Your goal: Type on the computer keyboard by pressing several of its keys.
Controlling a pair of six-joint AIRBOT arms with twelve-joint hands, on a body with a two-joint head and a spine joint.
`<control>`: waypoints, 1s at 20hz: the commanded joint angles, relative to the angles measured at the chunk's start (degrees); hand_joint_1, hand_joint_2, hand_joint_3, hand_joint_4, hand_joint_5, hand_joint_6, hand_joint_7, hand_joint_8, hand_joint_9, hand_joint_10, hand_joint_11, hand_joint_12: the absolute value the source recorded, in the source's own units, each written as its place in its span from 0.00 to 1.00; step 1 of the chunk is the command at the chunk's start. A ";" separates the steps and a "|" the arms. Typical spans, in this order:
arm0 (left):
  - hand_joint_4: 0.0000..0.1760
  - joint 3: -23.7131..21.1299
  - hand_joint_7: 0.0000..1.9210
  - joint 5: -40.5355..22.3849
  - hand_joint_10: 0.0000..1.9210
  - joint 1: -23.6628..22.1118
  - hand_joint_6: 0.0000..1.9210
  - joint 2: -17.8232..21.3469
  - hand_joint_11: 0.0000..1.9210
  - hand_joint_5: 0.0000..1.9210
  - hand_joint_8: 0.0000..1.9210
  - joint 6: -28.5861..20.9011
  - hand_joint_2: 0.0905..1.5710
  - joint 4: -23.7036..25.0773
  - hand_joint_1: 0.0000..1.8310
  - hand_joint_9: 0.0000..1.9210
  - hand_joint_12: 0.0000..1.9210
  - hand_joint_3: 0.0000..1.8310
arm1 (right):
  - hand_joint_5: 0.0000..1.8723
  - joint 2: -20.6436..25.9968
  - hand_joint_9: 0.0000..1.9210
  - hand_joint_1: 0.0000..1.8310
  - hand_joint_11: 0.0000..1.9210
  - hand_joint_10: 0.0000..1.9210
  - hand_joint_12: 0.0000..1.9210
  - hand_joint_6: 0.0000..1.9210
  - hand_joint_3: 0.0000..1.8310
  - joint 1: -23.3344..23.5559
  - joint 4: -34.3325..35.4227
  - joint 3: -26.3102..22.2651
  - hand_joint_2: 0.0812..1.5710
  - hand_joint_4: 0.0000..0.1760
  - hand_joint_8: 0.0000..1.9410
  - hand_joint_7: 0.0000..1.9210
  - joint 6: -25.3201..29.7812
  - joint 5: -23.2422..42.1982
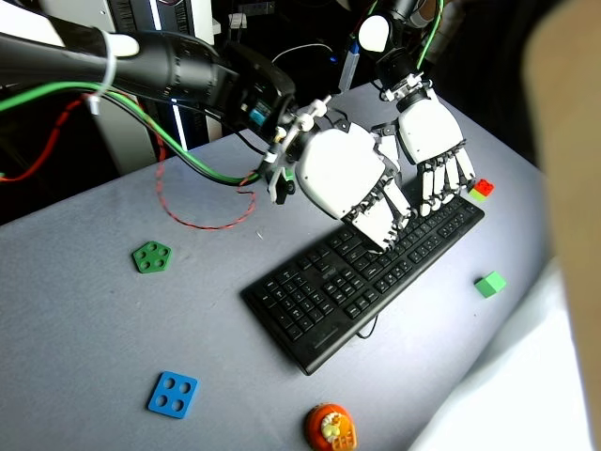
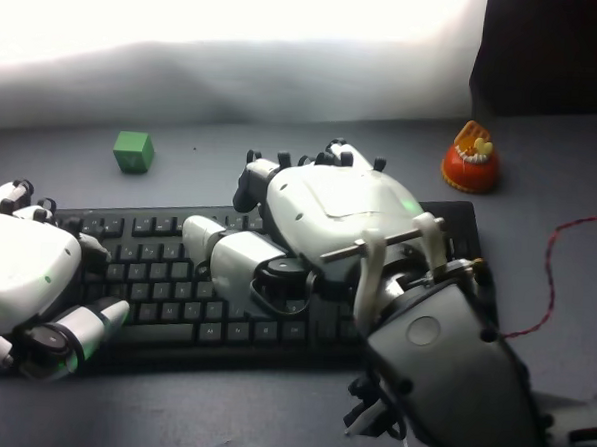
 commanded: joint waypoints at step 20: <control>0.00 -4.44 0.36 23.21 0.42 6.28 0.02 0.71 0.00 0.35 0.00 -4.16 0.88 6.74 0.18 0.16 0.80 0.00 | 0.21 5.01 0.20 0.00 0.01 0.51 0.90 0.37 0.00 -0.68 -10.69 -3.42 0.81 0.00 0.03 0.37 9.39 0.06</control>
